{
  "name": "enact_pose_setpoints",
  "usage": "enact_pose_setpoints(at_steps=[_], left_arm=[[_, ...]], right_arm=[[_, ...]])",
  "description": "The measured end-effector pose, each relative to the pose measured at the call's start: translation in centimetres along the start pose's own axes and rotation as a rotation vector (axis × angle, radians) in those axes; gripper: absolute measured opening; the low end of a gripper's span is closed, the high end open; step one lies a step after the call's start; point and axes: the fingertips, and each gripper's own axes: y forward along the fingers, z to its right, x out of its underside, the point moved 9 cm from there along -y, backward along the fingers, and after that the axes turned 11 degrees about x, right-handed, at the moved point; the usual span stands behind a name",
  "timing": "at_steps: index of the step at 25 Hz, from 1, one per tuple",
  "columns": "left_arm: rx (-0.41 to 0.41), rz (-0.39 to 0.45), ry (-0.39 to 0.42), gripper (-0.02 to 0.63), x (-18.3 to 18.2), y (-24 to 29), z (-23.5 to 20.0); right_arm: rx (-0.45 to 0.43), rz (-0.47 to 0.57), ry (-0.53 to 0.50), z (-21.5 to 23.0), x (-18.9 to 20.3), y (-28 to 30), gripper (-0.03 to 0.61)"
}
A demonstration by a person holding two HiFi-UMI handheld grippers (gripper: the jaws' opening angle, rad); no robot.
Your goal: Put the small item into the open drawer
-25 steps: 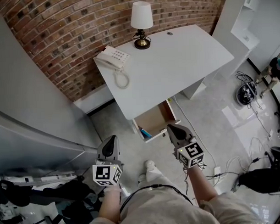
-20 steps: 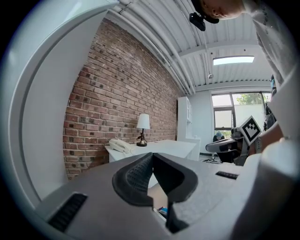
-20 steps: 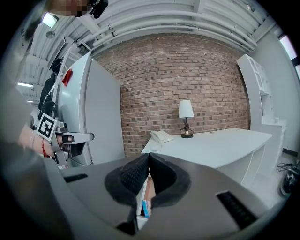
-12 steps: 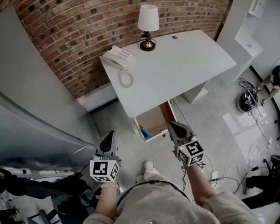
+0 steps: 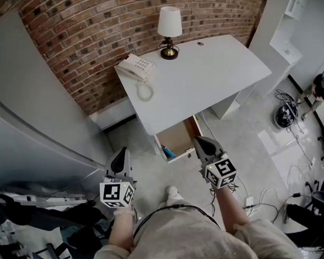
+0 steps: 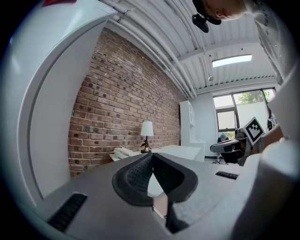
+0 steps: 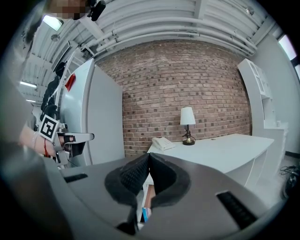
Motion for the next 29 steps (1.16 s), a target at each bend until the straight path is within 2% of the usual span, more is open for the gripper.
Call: enact_pose_setpoints(at_steps=[29], left_arm=[[-0.042,0.067,0.015,0.005,-1.2,1.0,-1.2]], right_arm=[[-0.003,0.033,0.004,1.4,-0.8,1.7,0.006]])
